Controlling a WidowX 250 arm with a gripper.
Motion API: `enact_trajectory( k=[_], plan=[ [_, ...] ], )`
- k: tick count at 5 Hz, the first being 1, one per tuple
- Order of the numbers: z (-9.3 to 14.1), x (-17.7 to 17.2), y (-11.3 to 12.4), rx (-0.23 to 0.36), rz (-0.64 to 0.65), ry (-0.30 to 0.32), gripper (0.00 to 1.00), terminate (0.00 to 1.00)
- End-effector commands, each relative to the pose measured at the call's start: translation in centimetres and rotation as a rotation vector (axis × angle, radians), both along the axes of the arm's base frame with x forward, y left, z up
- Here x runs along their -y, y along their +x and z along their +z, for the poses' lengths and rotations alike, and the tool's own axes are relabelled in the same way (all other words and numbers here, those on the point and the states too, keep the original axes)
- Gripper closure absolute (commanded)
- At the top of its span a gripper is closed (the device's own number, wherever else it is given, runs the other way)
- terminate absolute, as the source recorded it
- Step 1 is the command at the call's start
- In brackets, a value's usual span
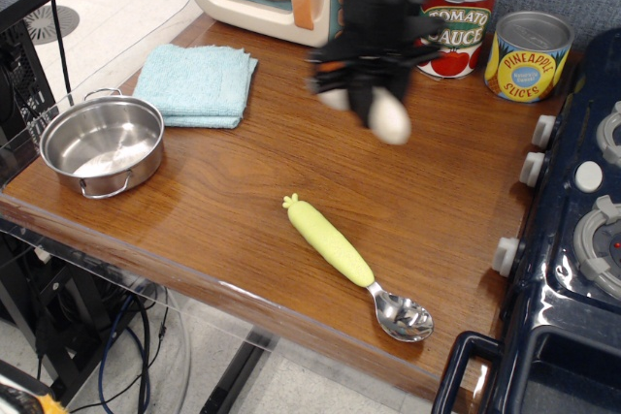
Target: Move the mushroom from the top right to the bottom left next to the plate.
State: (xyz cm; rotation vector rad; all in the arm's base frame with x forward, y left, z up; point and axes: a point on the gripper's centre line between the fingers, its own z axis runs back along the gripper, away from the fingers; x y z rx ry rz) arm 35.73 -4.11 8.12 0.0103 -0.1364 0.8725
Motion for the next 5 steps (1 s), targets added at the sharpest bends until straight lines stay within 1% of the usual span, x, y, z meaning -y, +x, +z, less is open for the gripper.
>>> enact_trajectory(
  k=[1,2,3,4,5],
  plan=[
    [0.4,4.8,4.5,0.054,-0.081,-0.039,1.0,0.0],
    [-0.4,5.1,5.7,0.06,-0.1,-0.021,1.0,0.0],
    [-1.2,5.0,6.5,0.069,-0.094,-0.027,1.0,0.0],
    [-2.2,5.1,7.3,0.062,-0.113,-0.025,1.0,0.0],
    [-3.4,5.5,7.3,0.055,-0.148,-0.028,1.0,0.0]
  ],
)
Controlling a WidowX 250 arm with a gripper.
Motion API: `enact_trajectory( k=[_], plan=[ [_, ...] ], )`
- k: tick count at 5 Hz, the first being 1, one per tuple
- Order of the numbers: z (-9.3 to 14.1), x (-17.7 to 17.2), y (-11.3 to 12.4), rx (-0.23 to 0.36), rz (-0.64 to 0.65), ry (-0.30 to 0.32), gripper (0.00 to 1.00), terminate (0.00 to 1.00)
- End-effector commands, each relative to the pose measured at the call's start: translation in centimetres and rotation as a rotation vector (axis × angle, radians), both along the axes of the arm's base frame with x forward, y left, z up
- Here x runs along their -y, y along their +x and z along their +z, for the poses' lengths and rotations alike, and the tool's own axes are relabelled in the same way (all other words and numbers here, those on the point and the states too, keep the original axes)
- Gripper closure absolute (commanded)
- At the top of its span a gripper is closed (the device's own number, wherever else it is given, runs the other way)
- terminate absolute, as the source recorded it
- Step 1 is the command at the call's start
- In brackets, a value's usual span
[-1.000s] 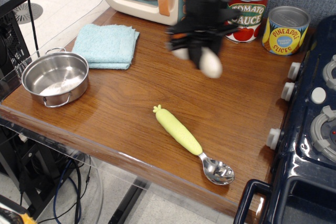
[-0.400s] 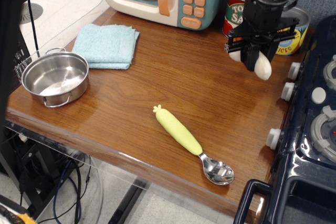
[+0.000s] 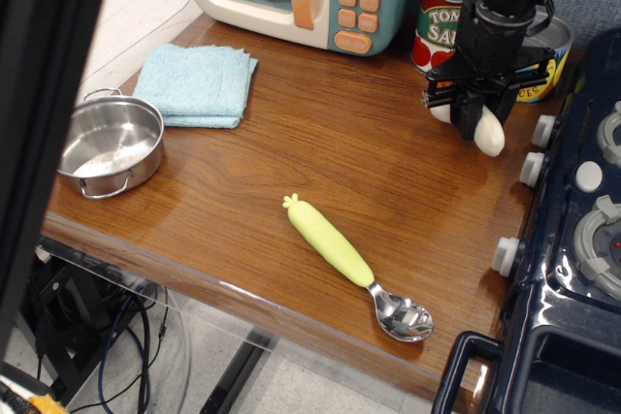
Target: Move the mushroom from the top right to the bottom left next to the plate.
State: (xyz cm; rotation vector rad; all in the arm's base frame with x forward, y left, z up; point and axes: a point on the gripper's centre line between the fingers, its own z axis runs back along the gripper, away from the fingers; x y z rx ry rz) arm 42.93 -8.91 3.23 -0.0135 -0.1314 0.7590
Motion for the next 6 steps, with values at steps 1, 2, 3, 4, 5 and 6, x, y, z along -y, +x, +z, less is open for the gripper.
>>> enact_trajectory(
  k=[1,2,3,4,5,6],
  plan=[
    [1.0,0.7,0.1,0.048,-0.029,-0.002,1.0,0.0],
    [1.2,0.4,0.0,0.057,0.013,0.001,0.0,0.0],
    [1.5,0.4,-0.2,0.064,0.018,0.01,0.0,0.0],
    [2.0,0.4,-0.3,0.085,0.02,0.023,0.0,0.0],
    [3.2,0.3,-0.6,0.111,0.025,0.031,0.0,0.0],
    [6.4,-0.2,-1.3,0.172,0.05,-0.014,0.0,0.0]
  ],
)
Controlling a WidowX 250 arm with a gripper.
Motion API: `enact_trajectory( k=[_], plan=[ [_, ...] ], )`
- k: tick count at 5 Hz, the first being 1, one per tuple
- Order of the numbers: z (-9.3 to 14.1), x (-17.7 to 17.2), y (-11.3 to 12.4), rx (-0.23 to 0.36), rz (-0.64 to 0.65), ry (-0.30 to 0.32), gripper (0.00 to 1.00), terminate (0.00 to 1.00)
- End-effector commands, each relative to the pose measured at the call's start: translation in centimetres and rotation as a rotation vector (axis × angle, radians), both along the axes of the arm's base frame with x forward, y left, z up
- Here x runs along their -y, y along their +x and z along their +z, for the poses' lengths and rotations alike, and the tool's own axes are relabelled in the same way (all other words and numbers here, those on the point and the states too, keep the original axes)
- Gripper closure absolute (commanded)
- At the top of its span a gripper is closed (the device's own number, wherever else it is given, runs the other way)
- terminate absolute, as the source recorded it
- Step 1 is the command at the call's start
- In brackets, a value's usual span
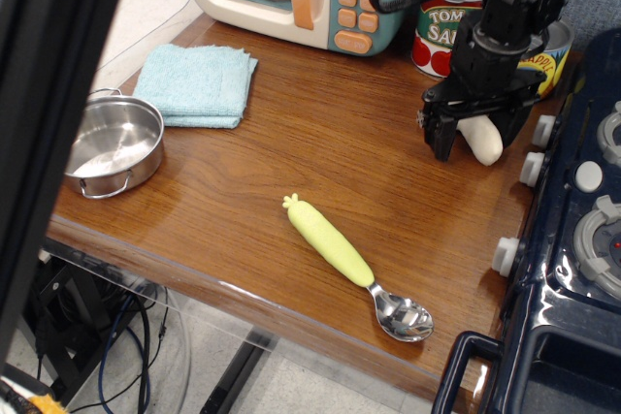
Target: Move the mushroom from the top right to the bottom left next to the plate.
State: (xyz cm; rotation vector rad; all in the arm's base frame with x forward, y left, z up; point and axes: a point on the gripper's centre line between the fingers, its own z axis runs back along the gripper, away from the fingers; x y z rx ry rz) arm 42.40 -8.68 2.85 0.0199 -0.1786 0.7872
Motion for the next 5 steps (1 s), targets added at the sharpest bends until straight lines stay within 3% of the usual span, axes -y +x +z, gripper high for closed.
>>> enact_trajectory(
  k=[1,2,4,5],
  plan=[
    [9.5,-0.5,-1.7,0.21,0.021,-0.065,0.0,0.0],
    [11.4,-1.5,-2.7,0.226,0.039,-0.101,0.0,0.0],
    [11.4,-1.5,-2.7,0.226,0.039,-0.101,0.0,0.0],
    [11.4,-1.5,-2.7,0.226,0.039,-0.101,0.0,1.0]
  ],
)
